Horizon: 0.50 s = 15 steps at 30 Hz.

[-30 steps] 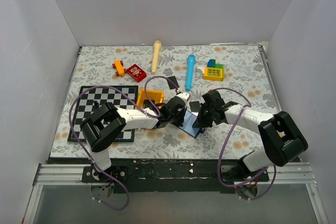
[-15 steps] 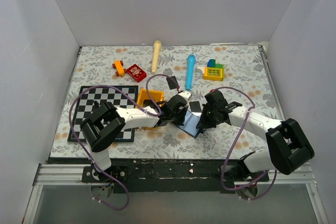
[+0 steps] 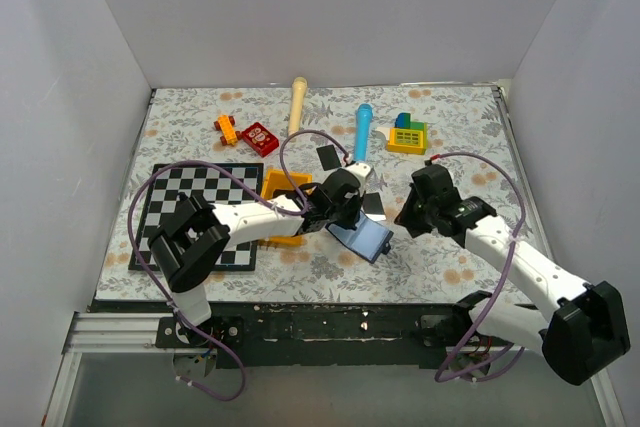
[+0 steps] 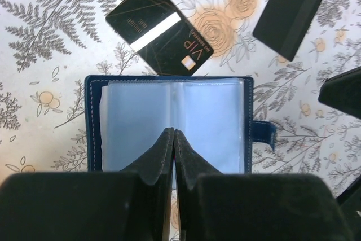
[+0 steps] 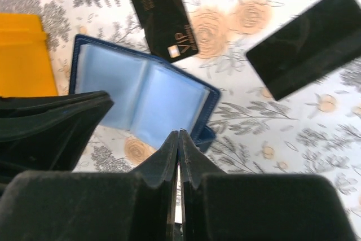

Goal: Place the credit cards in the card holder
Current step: Move the credit card to the center of the board.

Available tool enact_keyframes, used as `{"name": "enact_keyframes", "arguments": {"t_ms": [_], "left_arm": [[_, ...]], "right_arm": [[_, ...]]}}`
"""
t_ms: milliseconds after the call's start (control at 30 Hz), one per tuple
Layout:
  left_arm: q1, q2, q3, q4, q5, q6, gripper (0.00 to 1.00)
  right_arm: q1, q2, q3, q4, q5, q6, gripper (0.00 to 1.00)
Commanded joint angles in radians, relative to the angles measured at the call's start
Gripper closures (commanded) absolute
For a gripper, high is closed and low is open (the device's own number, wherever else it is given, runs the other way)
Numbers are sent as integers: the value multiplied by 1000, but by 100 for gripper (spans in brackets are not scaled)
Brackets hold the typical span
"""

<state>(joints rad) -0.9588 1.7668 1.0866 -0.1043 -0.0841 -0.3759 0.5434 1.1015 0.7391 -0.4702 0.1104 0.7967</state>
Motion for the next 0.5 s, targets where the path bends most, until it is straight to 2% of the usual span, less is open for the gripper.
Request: {"name": "enact_keyframes", "arguments": {"t_ms": [0,67,200,300,400,467], "left_arm": [[-11,-37,84,43,70,40,97],[-23,-6,126,58,84,60,90],[-55,98,228,72,152,86,80],[-72,173,288,75,175,94,76],[-86,235,329,84,184,104,72],[-92,269,351,86,178,115,63]], "right_arm": [[-31,-103,16,-142,139,62,89],[-52,-156,16,-180,161,75,85],[-95,-287,31,-269,219,90,65],[-114,-360,72,-347,264,91,55],[-123,-411,121,-410,285,93,51],[-125,-437,147,-436,291,93,47]]}}
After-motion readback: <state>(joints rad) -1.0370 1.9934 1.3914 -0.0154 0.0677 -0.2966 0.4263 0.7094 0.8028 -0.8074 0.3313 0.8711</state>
